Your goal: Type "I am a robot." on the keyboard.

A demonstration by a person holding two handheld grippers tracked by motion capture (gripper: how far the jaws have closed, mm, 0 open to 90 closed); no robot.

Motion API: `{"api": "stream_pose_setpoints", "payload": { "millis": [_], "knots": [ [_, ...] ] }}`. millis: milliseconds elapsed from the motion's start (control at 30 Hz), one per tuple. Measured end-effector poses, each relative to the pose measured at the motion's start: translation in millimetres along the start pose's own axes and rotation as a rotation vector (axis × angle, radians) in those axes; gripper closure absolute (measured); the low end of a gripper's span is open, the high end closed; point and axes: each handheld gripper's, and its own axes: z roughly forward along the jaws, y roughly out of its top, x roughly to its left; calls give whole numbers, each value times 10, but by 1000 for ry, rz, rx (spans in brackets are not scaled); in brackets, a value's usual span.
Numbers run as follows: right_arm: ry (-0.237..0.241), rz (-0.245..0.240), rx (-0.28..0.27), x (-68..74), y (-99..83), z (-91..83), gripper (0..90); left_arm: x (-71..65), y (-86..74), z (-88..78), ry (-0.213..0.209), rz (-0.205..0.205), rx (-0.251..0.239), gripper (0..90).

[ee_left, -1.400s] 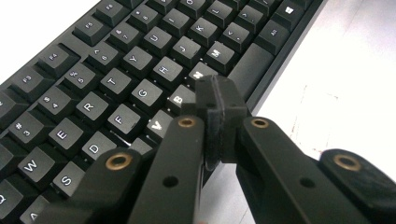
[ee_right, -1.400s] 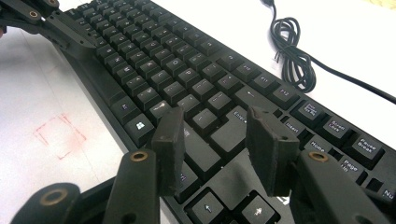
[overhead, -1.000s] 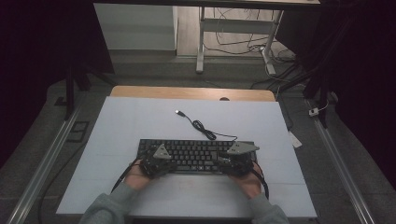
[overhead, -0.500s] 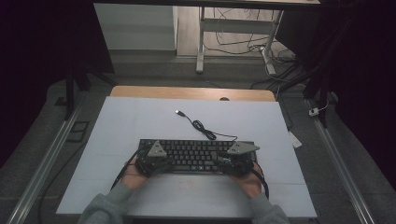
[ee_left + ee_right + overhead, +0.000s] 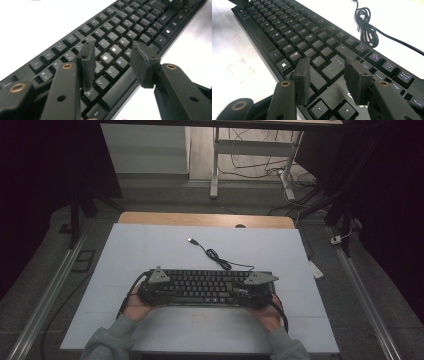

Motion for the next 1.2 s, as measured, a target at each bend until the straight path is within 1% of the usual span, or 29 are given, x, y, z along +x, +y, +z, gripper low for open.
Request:
{"api": "stream_pose_setpoints", "payload": {
  "millis": [67,300,500,667,900,1200],
  "knots": [
    [-1,0,0,0,0,1,564,23,-2,-23,2,-11,-10,514],
    [-3,-2,0,-5,-2,1,562,70,-1,-64,11,-28,-21,469],
    [-4,0,-3,-8,-3,0,562,110,-5,-89,26,-51,-31,451],
    [-3,0,-3,-7,-3,-1,560,150,-19,-102,42,-62,-34,448],
    [0,-2,-1,-11,-6,0,556,229,-53,-115,72,-83,-24,446],
    [10,-9,-8,0,-3,-1,552,295,-89,-127,100,-88,-12,444]
  ]
}}
